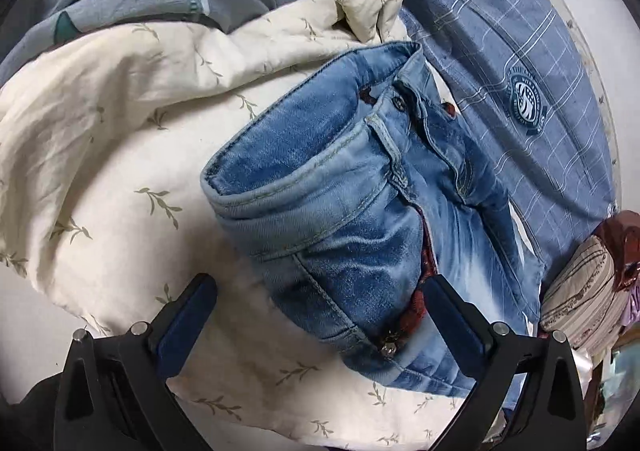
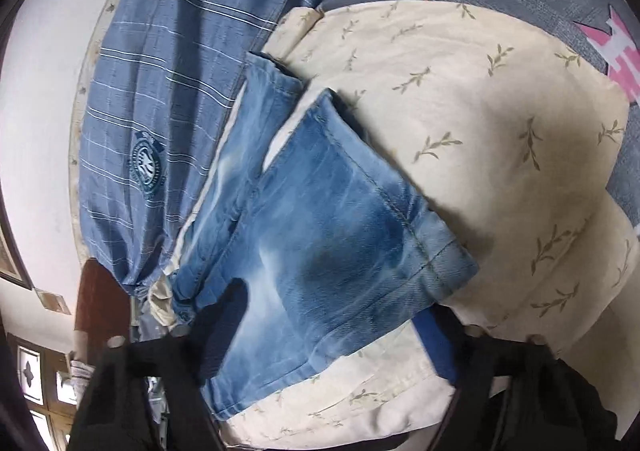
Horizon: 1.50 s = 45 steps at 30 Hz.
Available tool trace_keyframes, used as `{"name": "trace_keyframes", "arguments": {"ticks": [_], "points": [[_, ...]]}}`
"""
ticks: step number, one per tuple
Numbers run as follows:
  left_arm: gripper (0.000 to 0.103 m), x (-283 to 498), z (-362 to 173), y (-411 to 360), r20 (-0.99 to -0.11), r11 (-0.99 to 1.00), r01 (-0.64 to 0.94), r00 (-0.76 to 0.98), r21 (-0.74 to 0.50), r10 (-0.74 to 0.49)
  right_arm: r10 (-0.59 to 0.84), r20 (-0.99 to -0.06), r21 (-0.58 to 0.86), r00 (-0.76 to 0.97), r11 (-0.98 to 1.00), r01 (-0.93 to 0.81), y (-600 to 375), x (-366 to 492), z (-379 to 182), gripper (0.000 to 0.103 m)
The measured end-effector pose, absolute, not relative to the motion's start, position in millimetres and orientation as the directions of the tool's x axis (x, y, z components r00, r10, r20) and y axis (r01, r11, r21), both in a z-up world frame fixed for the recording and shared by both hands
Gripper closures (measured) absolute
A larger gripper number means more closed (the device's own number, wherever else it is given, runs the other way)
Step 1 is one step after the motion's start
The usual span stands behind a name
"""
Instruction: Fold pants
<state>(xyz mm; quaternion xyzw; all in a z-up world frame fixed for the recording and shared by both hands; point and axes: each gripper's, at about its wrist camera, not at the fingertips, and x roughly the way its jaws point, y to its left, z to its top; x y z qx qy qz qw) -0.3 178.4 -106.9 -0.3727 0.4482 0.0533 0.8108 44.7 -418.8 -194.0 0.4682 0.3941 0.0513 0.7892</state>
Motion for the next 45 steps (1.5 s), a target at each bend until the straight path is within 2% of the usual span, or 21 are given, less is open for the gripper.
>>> {"name": "trace_keyframes", "arguments": {"ticks": [3,4,5,6,7,8,11,13,17,20,23,25,27,29,30,32,33,34,36,39,45], "points": [[0.000,2.1,-107.1,178.0,-0.777,0.734,-0.402,0.569,-0.547,-0.268,0.428,-0.592,0.759,0.683,0.581,0.294,-419.3,46.1,-197.1,0.047],[0.004,1.9,-105.8,179.8,-0.779,0.724,-0.415,0.565,-0.552,-0.270,0.420,-0.602,0.748,0.679,0.593,0.296,-418.6,47.4,-197.2,0.051],[0.029,0.7,-102.9,182.9,-0.790,0.716,-0.444,0.563,-0.538,-0.244,0.410,-0.609,0.737,0.679,0.609,0.293,-417.6,47.4,-196.3,0.053],[0.047,1.8,-101.6,184.4,-0.797,0.720,-0.455,0.559,-0.525,-0.227,0.401,-0.615,0.725,0.679,0.627,0.287,-416.6,47.4,-194.2,0.059],[0.078,3.3,-99.6,185.2,-0.811,0.736,-0.460,0.547,-0.496,-0.205,0.386,-0.627,0.705,0.677,0.651,0.281,-415.2,47.2,-191.3,0.066],[0.083,5.6,-99.1,184.4,-0.820,0.754,-0.452,0.538,-0.476,-0.195,0.372,-0.634,0.689,0.678,0.670,0.276,-414.3,47.7,-188.5,0.067],[0.094,6.9,-94.9,177.8,-0.823,0.789,-0.428,0.544,-0.441,-0.165,0.337,-0.662,0.637,0.670,0.724,0.265,-411.5,49.5,-183.0,0.082],[0.095,2.2,-72.5,165.8,-0.800,0.835,-0.397,0.594,-0.380,-0.082,0.307,-0.673,0.601,0.673,0.757,0.256,-410.6,49.4,-176.4,0.092],[0.095,-19.4,-18.4,136.9,-0.703,0.898,-0.328,0.710,-0.293,0.030,0.237,-0.652,0.528,0.720,0.824,0.207,-406.4,40.3,-145.9,0.093],[0.095,-29.6,-11.9,130.7,-0.687,0.897,-0.327,0.726,-0.298,0.036,0.186,-0.632,0.479,0.752,0.857,0.191,-405.6,31.2,-129.6,0.093],[0.094,-51.9,-32.1,134.5,-0.723,0.879,-0.375,0.689,-0.295,0.052,0.161,-0.657,0.469,0.737,0.852,0.232,-414.2,31.3,-140.5,0.092],[0.086,-45.4,-58.7,137.4,-0.797,0.872,-0.425,0.600,-0.244,0.070,0.193,-0.726,0.470,0.660,0.840,0.271,-422.5,42.8,-166.4,0.088],[0.085,-40.8,-72.2,146.7,-0.833,0.851,-0.455,0.552,-0.262,0.039,0.212,-0.780,0.460,0.589,0.832,0.311,-425.3,51.0,-184.1,0.087],[0.082,-43.9,-63.7,154.4,-0.821,0.840,-0.475,0.567,-0.264,0.063,0.209,-0.736,0.492,0.644,0.819,0.296,-430.5,43.0,-174.4,0.085],[0.078,-47.4,-52.6,155.2,-0.801,0.840,-0.480,0.591,-0.252,0.097,0.181,-0.715,0.481,0.675,0.828,0.288,-431.5,38.1,-164.9,0.082],[0.048,-52.0,-25.9,153.3,-0.734,0.848,-0.469,0.662,-0.247,0.153,0.157,-0.670,0.486,0.726,0.832,0.268,-433.1,29.9,-145.6,0.078],[0.042,-51.7,-9.4,147.4,-0.680,0.865,-0.435,0.715,-0.250,0.163,0.155,-0.647,0.492,0.747,0.833,0.254,-433.0,27.8,-136.9,0.073],[0.036,-49.4,-2.7,142.3,-0.656,0.879,-0.409,0.738,-0.246,0.159,0.162,-0.627,0.491,0.762,0.842,0.225,-429.3,28.6,-127.8,0.064],[0.035,-35.7,6.6,123.9,-0.629,0.925,-0.312,0.769,-0.215,0.113,0.171,-0.614,0.468,0.770,0.865,0.182,-418.4,34.6,-117.0,0.041],[0.035,-18.2,-3.3,103.7,-0.660,0.954,-0.243,0.749,-0.178,0.068,0.162,-0.618,0.448,0.770,0.877,0.175,-412.1,43.9,-116.7,0.039],[0.036,10.1,-82.6,105.9,-0.830,0.956,-0.278,0.552,-0.090,0.082,0.064,-0.636,0.422,0.769,0.863,0.276,-431.0,33.2,-128.9,0.039]]}}
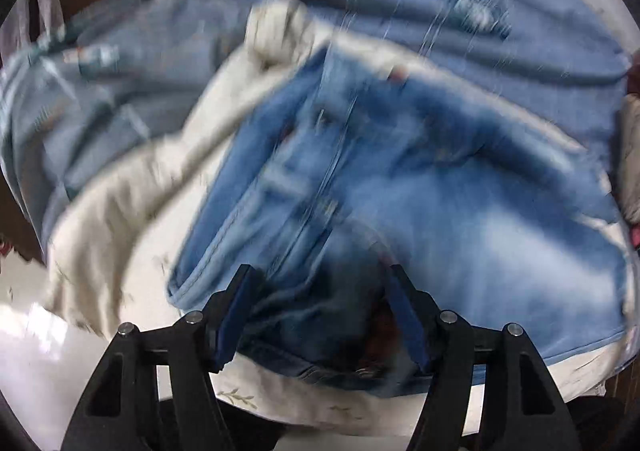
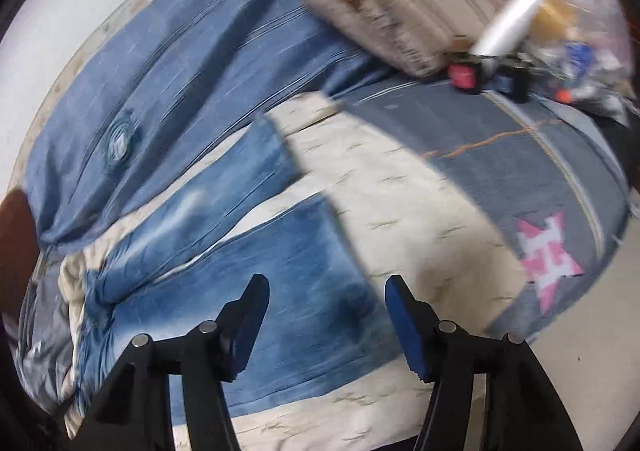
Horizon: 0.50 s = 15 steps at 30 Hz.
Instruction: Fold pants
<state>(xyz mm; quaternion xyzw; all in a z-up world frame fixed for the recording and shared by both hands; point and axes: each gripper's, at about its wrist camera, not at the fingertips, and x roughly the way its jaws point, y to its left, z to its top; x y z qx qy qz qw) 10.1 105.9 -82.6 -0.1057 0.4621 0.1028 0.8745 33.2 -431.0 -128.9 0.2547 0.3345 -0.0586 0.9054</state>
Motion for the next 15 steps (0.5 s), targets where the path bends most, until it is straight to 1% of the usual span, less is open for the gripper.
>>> {"name": "trace_keyframes", "arguments": {"ticks": [3,4,6,8,10,11,12,13,15], "points": [[0.036,10.5,-91.3,111.0,-0.830,0.953,-0.287,0.551,-0.094,0.084,0.119,-0.609,0.458,0.784,0.860,0.225,-432.8,30.3,-123.4,0.039],[0.036,10.6,-89.6,111.5,-0.829,0.953,-0.290,0.552,-0.093,0.087,0.174,-0.599,0.481,0.781,0.859,0.177,-428.3,32.5,-123.0,0.039],[0.036,13.5,-83.5,110.5,-0.830,0.953,-0.290,0.550,-0.084,0.095,0.246,-0.600,0.516,0.762,0.846,0.134,-421.8,40.7,-128.1,0.039],[0.036,8.9,-66.7,110.1,-0.793,0.955,-0.283,0.600,-0.089,0.104,0.281,-0.661,0.513,0.696,0.846,0.146,-414.6,58.1,-148.3,0.038],[0.036,7.1,-62.0,109.4,-0.783,0.957,-0.283,0.608,-0.058,0.132,0.277,-0.764,0.474,0.583,0.854,0.215,-411.7,76.9,-179.9,0.038],[0.035,12.0,-70.2,110.4,-0.804,0.957,-0.287,0.575,-0.025,0.152,0.291,-0.779,0.477,0.556,0.850,0.224,-411.9,80.6,-190.1,0.038],[0.036,17.4,-83.6,113.4,-0.837,0.959,-0.284,0.529,-0.016,0.143,0.282,-0.767,0.476,0.576,0.852,0.217,-412.1,78.4,-187.3,0.037],[0.034,21.1,-96.8,117.1,-0.863,0.960,-0.280,0.490,-0.021,0.125,0.274,-0.761,0.472,0.587,0.856,0.212,-411.1,76.7,-180.0,0.037],[0.034,21.3,-101.6,125.6,-0.863,0.956,-0.288,0.497,-0.065,0.091,0.275,-0.746,0.475,0.606,0.858,0.194,-409.1,74.0,-168.7,0.037]]}}
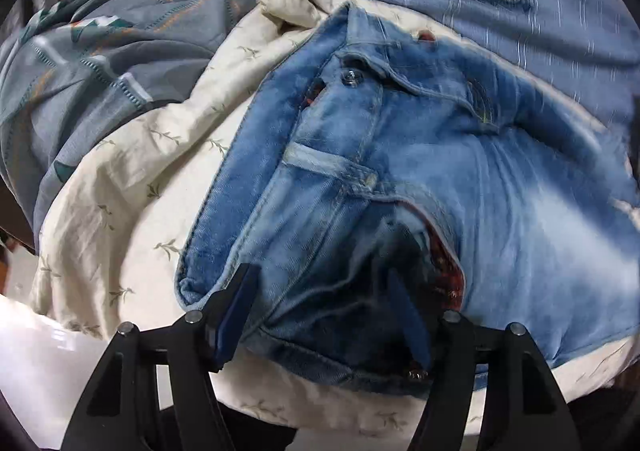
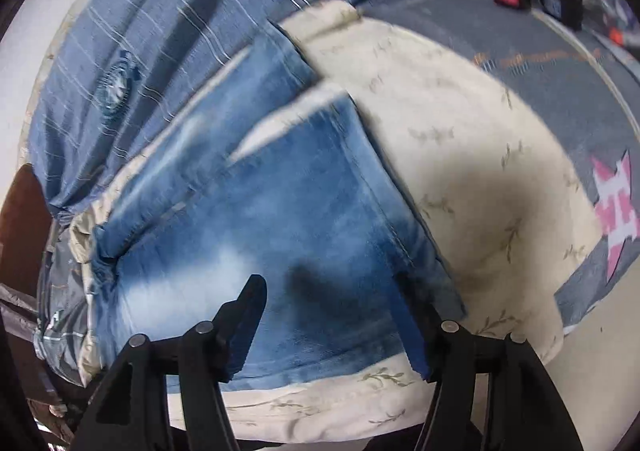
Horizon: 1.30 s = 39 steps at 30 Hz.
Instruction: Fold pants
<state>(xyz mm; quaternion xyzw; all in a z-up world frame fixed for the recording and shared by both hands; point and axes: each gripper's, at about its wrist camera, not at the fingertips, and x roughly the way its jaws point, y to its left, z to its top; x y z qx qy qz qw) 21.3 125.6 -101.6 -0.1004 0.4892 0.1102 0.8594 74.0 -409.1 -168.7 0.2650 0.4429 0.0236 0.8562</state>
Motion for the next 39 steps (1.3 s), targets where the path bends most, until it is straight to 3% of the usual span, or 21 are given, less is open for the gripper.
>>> {"name": "trace_keyframes", "arguments": {"ticks": [9,17,25,27,29,30,34,37,39], "points": [[0.035,83.2,-43.2,150.4,-0.771,0.947,-0.255,0.637,-0.194,0.014,0.251,-0.664,0.405,0.704,0.913,0.057,-397.1,114.4,-96.3,0.037],[0.035,177.6,-51.9,179.8,-0.786,0.906,-0.232,0.599,-0.354,-0.154,0.234,-0.673,0.372,0.701,0.927,0.048,-411.5,221.1,-69.0,0.037],[0.035,265.0,-74.7,190.3,-0.807,0.885,-0.275,0.567,-0.375,-0.166,0.218,-0.707,0.328,0.673,0.944,0.039,-414.8,262.3,-79.2,0.037],[0.039,276.9,-79.3,189.6,-0.811,0.884,-0.269,0.557,-0.381,-0.180,0.211,-0.708,0.318,0.673,0.947,0.038,-415.7,274.8,-78.0,0.037],[0.061,288.1,-86.8,188.3,-0.819,0.884,-0.271,0.543,-0.381,-0.187,0.220,-0.709,0.324,0.670,0.945,0.033,-416.3,288.8,-76.8,0.037],[0.067,294.0,-91.7,187.2,-0.826,0.885,-0.268,0.529,-0.382,-0.196,0.214,-0.710,0.317,0.671,0.948,0.032,-415.7,297.4,-75.7,0.037],[0.079,299.8,-96.4,184.5,-0.830,0.895,-0.262,0.528,-0.361,-0.180,0.200,-0.727,0.283,0.658,0.959,0.022,-409.4,329.6,-76.5,0.037],[0.080,303.2,-98.3,180.6,-0.834,0.904,-0.247,0.522,-0.348,-0.179,0.163,-0.755,0.237,0.635,0.971,0.032,-403.0,354.4,-83.6,0.041],[0.075,306.0,-100.1,179.9,-0.837,0.905,-0.248,0.518,-0.346,-0.178,0.155,-0.764,0.226,0.626,0.974,0.034,-400.5,363.5,-88.0,0.047]]}}
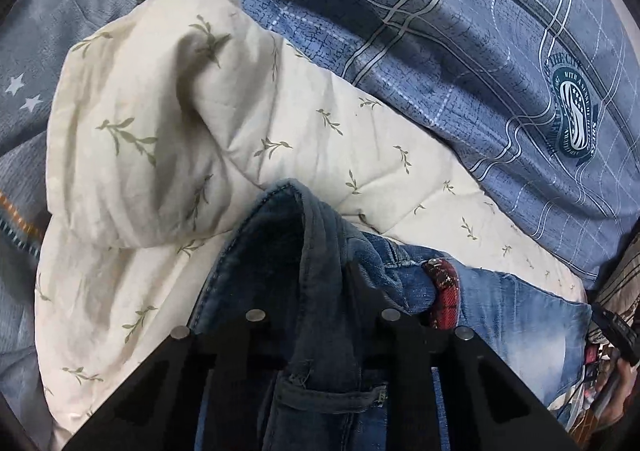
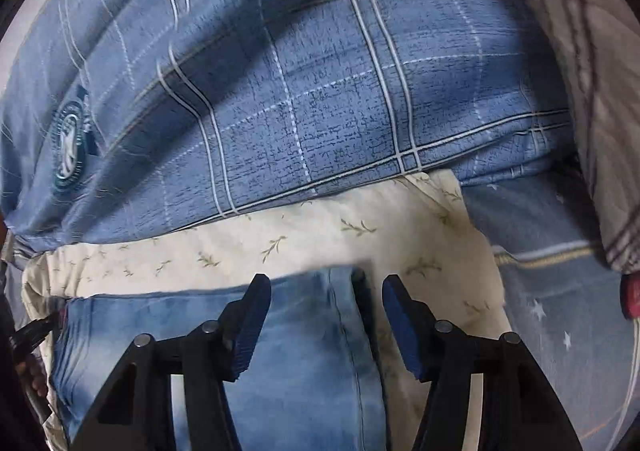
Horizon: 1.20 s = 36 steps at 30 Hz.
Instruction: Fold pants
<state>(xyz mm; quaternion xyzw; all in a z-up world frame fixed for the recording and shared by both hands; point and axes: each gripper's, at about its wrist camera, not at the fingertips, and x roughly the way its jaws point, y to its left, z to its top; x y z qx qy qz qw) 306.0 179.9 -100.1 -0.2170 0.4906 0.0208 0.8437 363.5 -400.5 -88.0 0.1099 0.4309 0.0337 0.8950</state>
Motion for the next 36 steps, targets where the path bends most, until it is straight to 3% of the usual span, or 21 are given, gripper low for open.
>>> {"name": "trace_keyframes", "arguments": {"ticks": [2,3,4,5,6,11,15,20,26,31,36], "points": [[0.057,308.2,-101.9,182.3,-0.838,0.903,-0.268,0.522,-0.335,-0.155,0.145,-0.777,0.209,0.613,0.977,0.034,-397.1,370.4,-93.0,0.067],[0.057,309.3,-103.8,184.6,-0.837,0.896,-0.282,0.524,-0.342,-0.154,0.132,-0.783,0.191,0.608,0.981,0.034,-395.1,372.4,-94.9,0.073],[0.065,309.3,-103.9,185.9,-0.838,0.895,-0.281,0.522,-0.346,-0.160,0.105,-0.788,0.160,0.606,0.986,0.037,-393.1,373.7,-96.3,0.085],[0.090,310.8,-103.7,184.0,-0.835,0.898,-0.264,0.521,-0.353,-0.175,0.085,-0.793,0.139,0.603,0.989,0.043,-392.9,374.4,-97.3,0.088],[0.090,311.8,-103.2,182.8,-0.835,0.898,-0.254,0.517,-0.360,-0.188,0.091,-0.796,0.145,0.598,0.989,0.043,-393.9,374.3,-97.9,0.099],[0.093,299.9,-73.1,171.3,-0.805,0.913,-0.234,0.575,-0.334,-0.147,0.079,-0.755,0.142,0.651,0.989,0.045,-398.3,352.9,-81.4,0.100],[0.093,270.1,-35.1,170.9,-0.751,0.907,-0.199,0.639,-0.370,-0.166,0.118,-0.683,0.218,0.721,0.975,0.047,-406.1,316.4,-55.5,0.100],[0.092,180.1,21.3,180.5,-0.649,0.889,-0.134,0.732,-0.437,-0.208,0.176,-0.590,0.321,0.788,0.947,0.029,-413.8,249.4,-26.1,0.100],[0.093,77.4,21.7,185.1,-0.606,0.871,-0.107,0.758,-0.480,-0.241,0.221,-0.533,0.388,0.817,0.921,0.004,-434.6,142.1,-29.4,0.100],[0.094,11.4,-21.8,196.4,-0.648,0.878,-0.131,0.726,-0.461,-0.232,0.247,-0.563,0.434,0.789,0.901,0.027,-453.6,63.2,-82.7,0.100],[0.090,-13.0,-65.5,200.5,-0.749,0.889,-0.187,0.624,-0.418,-0.222,0.271,-0.715,0.399,0.644,0.915,0.058,-454.0,39.7,-157.3,0.096]]}}
